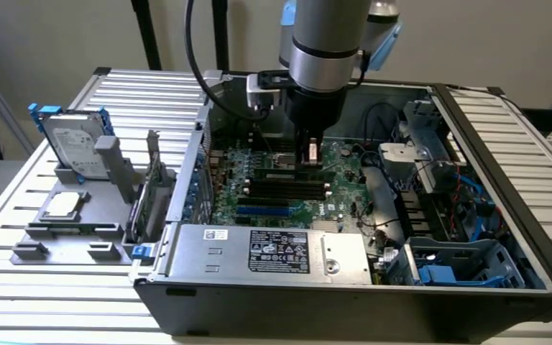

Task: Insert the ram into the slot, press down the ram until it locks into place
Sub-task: 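Insert the ram into the slot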

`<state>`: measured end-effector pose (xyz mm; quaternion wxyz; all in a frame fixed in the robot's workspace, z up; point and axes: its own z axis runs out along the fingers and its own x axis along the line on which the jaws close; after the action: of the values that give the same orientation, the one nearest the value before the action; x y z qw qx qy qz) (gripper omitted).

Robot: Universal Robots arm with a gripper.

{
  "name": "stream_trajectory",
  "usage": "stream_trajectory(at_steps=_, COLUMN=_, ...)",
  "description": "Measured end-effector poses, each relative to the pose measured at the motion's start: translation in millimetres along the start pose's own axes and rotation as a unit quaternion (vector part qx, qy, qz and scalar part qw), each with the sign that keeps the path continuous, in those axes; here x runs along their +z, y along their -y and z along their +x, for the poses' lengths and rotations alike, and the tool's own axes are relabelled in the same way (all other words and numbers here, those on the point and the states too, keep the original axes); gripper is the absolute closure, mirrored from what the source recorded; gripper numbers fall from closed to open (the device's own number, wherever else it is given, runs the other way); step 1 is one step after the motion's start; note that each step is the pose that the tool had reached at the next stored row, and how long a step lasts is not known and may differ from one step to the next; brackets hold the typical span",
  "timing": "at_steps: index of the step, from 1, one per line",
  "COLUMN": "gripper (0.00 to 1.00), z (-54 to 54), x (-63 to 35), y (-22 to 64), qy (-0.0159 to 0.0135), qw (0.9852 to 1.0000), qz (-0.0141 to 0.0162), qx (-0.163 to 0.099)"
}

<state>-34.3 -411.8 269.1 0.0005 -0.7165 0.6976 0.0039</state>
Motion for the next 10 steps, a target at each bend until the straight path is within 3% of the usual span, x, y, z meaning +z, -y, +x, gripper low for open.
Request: stream_trajectory(at_steps=10, gripper=0.87, z=-3.3, x=6.2, y=-0.1, qy=0.0, qw=1.0, qz=0.0, qx=0.001)
